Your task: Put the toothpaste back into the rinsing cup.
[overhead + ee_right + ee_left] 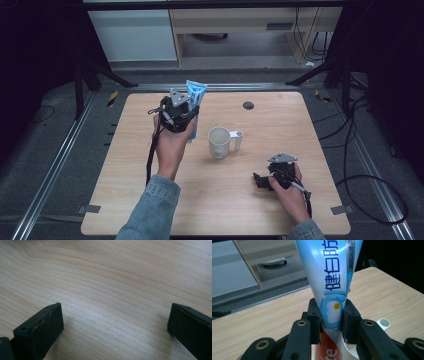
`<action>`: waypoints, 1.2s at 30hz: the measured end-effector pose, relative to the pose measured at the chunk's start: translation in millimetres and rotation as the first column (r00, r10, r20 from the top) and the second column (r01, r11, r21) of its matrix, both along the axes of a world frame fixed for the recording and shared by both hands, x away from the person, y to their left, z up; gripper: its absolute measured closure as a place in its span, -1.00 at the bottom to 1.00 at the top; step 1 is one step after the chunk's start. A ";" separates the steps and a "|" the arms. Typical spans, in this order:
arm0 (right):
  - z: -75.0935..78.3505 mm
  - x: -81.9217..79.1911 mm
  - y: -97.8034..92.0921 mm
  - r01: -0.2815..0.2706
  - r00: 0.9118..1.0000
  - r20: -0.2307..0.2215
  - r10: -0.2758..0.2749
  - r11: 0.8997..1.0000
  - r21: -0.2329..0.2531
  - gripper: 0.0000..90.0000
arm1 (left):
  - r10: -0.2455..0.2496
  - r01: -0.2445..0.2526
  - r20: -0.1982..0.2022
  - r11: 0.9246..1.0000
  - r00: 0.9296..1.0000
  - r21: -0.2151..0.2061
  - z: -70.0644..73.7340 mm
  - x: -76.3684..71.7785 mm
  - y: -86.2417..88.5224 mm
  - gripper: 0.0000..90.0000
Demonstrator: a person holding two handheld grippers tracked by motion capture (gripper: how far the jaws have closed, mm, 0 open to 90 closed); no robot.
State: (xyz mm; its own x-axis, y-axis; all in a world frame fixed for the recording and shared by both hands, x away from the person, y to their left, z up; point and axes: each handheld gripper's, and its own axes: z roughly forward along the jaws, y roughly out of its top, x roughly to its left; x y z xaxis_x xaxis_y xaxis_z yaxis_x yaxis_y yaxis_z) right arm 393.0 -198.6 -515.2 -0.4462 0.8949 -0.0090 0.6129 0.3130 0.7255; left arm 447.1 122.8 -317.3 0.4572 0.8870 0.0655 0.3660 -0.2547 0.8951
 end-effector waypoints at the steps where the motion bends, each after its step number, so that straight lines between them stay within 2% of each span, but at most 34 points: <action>1: 0.0 0.1 -0.1 -0.002 1.000 0.001 0.002 1.000 -0.001 -0.99 | -0.001 0.001 0.005 1.000 1.000 -0.002 0.2 -0.2 -0.8 0.60; 9: 0.0 0.1 -0.4 -0.005 1.000 0.001 0.005 1.000 -0.001 -0.99 | 0.007 -0.006 0.041 1.000 0.999 -0.026 1.6 -2.0 -6.1 0.60; 23: 0.0 0.2 -0.5 -0.007 1.000 0.002 0.007 1.000 -0.002 -0.99 | -0.009 0.012 0.073 0.999 0.997 -0.039 1.6 -1.8 -19.2 0.60; 30: 0.0 0.0 -0.3 -0.007 1.000 0.000 0.007 1.000 0.000 -0.99 | -0.018 0.025 0.108 0.998 0.994 -0.062 2.1 -2.6 -25.8 0.60; 36: 0.0 -0.2 -0.1 -0.009 1.000 -0.001 0.009 1.000 0.002 -0.99 | -0.028 0.035 0.108 0.997 0.994 -0.067 2.2 -1.7 -31.8 0.60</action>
